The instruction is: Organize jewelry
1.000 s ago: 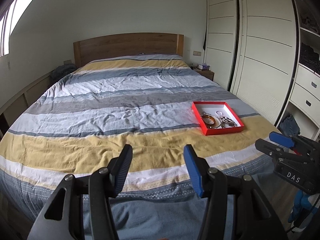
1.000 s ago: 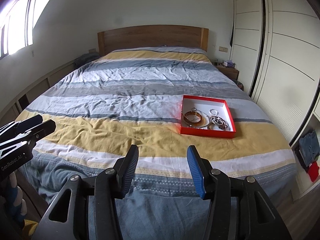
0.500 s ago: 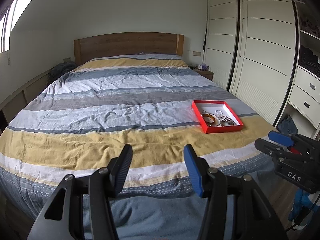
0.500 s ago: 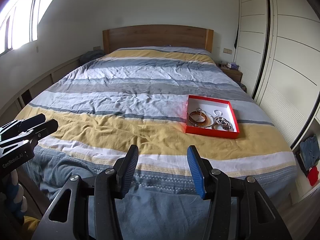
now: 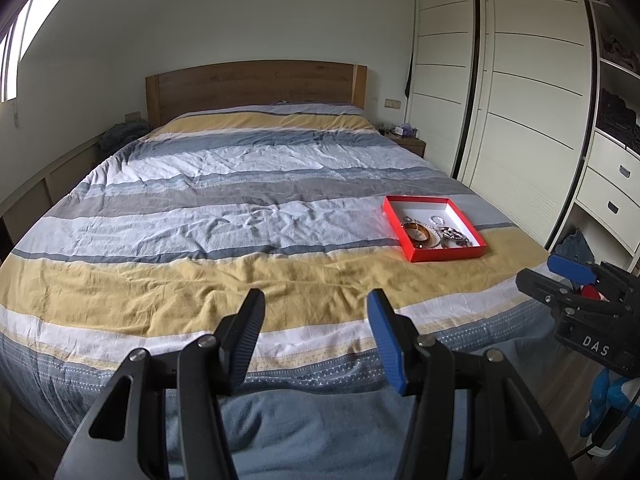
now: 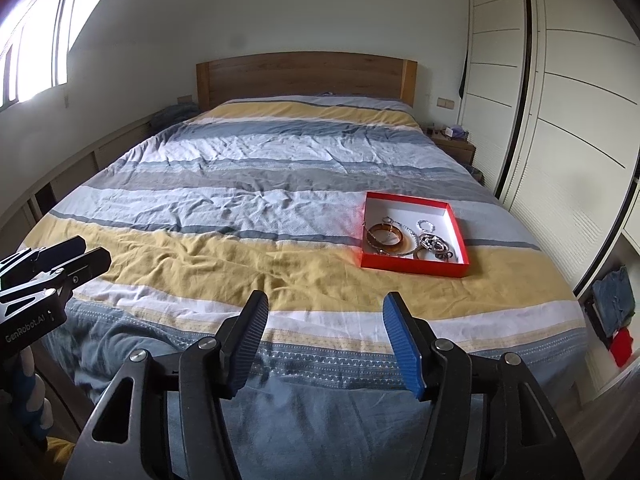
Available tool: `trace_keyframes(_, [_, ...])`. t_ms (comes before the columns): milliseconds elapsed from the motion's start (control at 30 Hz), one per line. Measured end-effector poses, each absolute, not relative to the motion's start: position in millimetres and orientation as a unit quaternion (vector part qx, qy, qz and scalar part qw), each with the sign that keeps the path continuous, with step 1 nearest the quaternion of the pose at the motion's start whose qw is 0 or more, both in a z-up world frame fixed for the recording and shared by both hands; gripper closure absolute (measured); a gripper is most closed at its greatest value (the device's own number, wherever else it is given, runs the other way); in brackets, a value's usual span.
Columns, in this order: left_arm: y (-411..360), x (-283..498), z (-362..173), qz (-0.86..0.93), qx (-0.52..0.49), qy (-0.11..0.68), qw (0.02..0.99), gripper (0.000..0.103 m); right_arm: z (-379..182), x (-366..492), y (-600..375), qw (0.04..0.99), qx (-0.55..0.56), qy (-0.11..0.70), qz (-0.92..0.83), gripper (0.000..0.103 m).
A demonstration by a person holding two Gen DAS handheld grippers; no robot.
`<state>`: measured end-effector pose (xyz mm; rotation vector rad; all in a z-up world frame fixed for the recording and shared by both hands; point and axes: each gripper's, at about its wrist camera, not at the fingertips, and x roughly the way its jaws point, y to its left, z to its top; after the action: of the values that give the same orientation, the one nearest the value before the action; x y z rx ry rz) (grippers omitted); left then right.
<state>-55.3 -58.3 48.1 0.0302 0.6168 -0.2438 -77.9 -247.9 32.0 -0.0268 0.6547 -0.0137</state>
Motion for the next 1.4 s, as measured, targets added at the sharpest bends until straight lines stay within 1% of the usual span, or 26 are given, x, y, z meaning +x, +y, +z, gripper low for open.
trace_keyframes(100, [-58.4, -54.9, 46.4, -0.119, 0.015, 0.305, 0.945, 0.052, 31.8, -77.8, -250.6, 0.947, -0.010, 0.321, -0.010, 0.039])
trace_keyframes(167, [-59.0, -54.1, 44.3, -0.118, 0.015, 0.306, 0.945, 0.052, 31.6, -77.5, -251.4, 0.947, -0.009, 0.321, -0.014, 0.035])
trace_keyframes(267, [-59.5, -53.7, 43.0, -0.117, 0.017, 0.306, 0.945, 0.052, 31.2, -77.4, -253.7, 0.947, -0.007, 0.320, -0.019, 0.031])
trace_keyframes(400, [-60.3, -52.8, 42.1, -0.117, 0.017, 0.306, 0.945, 0.052, 29.8, -76.9, -256.9, 0.947, -0.006, 0.320, -0.027, 0.028])
trace_keyframes(933, [-56.4, -50.1, 35.8, -0.106, 0.021, 0.310, 0.945, 0.052, 24.3, -73.8, -265.6, 0.946, -0.002, 0.320, -0.046, 0.028])
trace_keyframes(1000, [-56.4, -50.0, 35.6, -0.106, 0.021, 0.310, 0.944, 0.052, 22.9, -73.5, -266.8, 0.946, 0.000, 0.321, -0.048, 0.026])
trace_keyframes(1067, [-54.9, -50.2, 34.6, -0.107, 0.021, 0.312, 0.944, 0.052, 21.4, -72.6, -268.0, 0.945, 0.001, 0.323, -0.051, 0.018])
trace_keyframes(1400, [-58.8, -45.6, 31.9, -0.108, 0.023, 0.318, 0.942, 0.052, 18.9, -71.1, -268.4, 0.944, 0.004, 0.325, -0.050, 0.018])
